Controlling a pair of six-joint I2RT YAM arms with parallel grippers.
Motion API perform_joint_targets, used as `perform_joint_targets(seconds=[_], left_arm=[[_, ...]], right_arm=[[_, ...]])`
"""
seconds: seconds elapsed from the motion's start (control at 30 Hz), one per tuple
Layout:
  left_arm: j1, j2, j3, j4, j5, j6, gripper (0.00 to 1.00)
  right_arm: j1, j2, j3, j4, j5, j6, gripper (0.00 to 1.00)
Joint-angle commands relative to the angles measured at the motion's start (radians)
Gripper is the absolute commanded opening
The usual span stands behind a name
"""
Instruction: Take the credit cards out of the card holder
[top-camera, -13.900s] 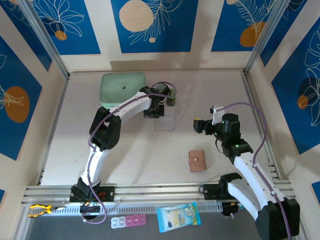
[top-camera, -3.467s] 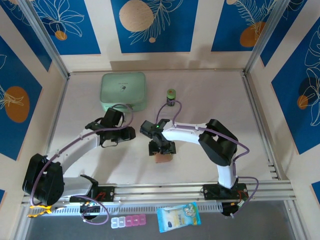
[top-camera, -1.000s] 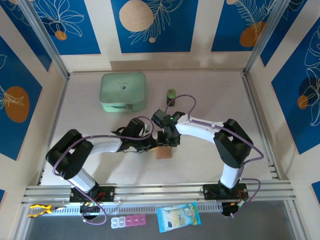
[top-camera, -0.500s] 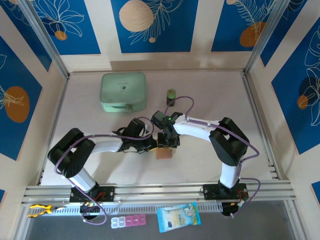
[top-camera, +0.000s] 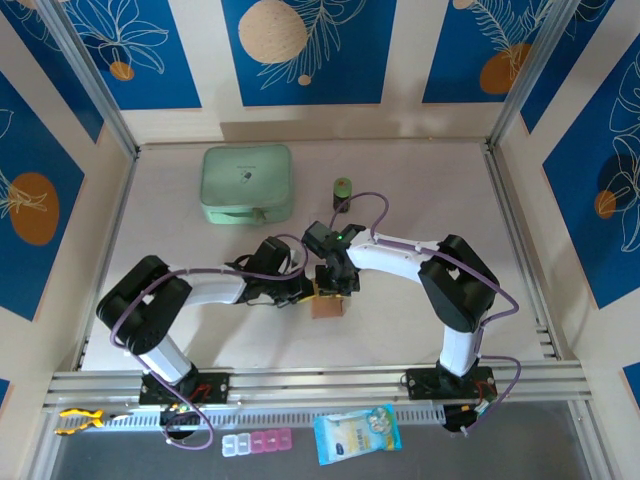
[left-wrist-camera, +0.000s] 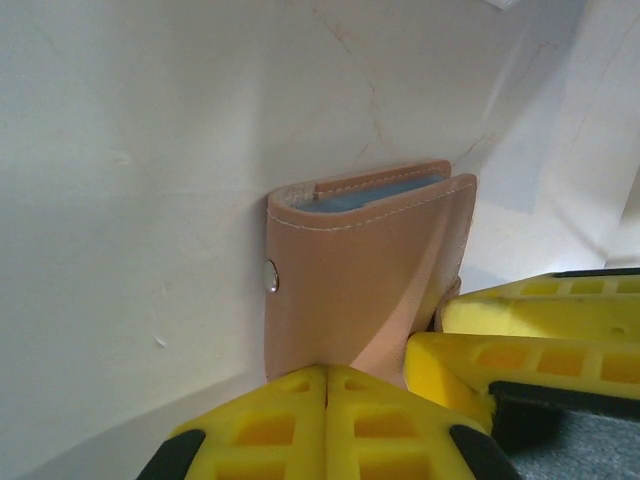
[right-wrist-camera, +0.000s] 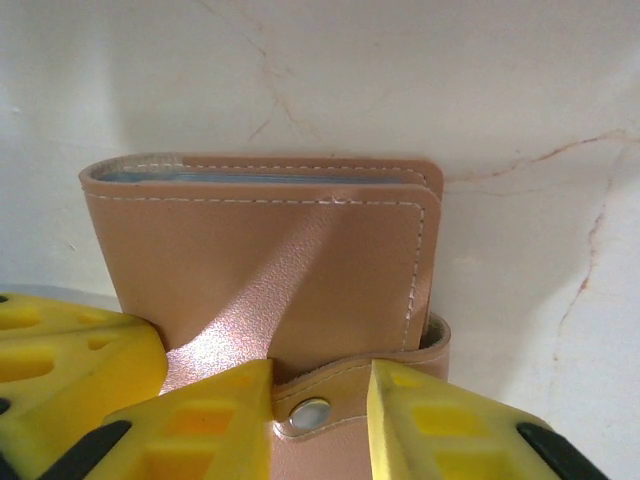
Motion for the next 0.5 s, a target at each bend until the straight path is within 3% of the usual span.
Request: perform_joint_targets(seconds=[0.0,0.47], left_arm=[[-0.001,0.030,-0.028,-0.042,-0.001,-0.005,0.00],[0.012,0.033,-0.039,-0.057,-0.010,-0.003,0.00]], right_arm=[[0.003,0.033,-0.042,0.020,-0.051,0.011,0.25],[-0.011,-0.024,-0.058,0.013,-0.043,0.012,0.13]])
